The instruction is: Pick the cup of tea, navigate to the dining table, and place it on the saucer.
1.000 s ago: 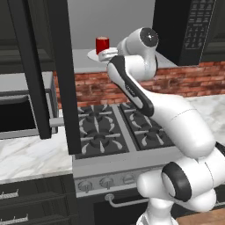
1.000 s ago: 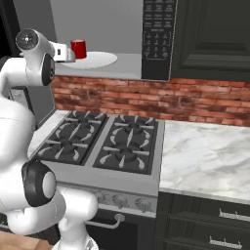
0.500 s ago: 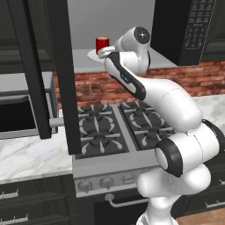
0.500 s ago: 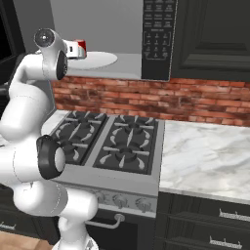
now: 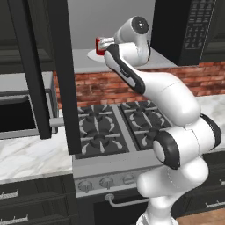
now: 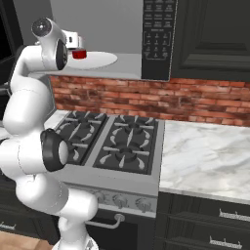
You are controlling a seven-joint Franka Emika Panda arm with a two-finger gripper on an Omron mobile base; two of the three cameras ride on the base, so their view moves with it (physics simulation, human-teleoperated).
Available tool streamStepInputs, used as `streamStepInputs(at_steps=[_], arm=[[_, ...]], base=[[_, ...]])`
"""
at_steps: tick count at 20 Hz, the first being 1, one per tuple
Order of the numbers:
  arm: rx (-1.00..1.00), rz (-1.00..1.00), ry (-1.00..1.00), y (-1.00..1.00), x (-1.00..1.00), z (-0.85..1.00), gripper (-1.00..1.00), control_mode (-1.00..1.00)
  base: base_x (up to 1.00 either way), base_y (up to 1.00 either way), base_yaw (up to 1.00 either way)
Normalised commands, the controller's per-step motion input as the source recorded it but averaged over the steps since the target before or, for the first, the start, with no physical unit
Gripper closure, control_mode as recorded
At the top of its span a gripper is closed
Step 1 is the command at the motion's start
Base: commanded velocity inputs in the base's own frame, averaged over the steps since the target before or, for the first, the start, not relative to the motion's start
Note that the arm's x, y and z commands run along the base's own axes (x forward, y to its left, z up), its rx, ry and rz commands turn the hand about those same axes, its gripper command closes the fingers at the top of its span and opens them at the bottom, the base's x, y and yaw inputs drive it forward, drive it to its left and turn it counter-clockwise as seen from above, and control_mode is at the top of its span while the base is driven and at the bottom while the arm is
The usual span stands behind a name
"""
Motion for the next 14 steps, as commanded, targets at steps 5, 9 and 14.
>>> streamStepInputs(at_steps=[5, 9, 14], arm=[[-0.04, -0.07, 0.01, 0.11, 0.07, 0.09, -1.00, -1.00], [0.00, -0.02, 0.00, 0.00, 0.27, -0.05, -1.00, -1.00], [0.00, 0.00, 0.00, 0.01, 0.37, -0.38, -1.00, -1.00]], base=[[0.00, 0.00, 0.00], [0.00, 0.00, 0.00], [0.00, 0.00, 0.00]])
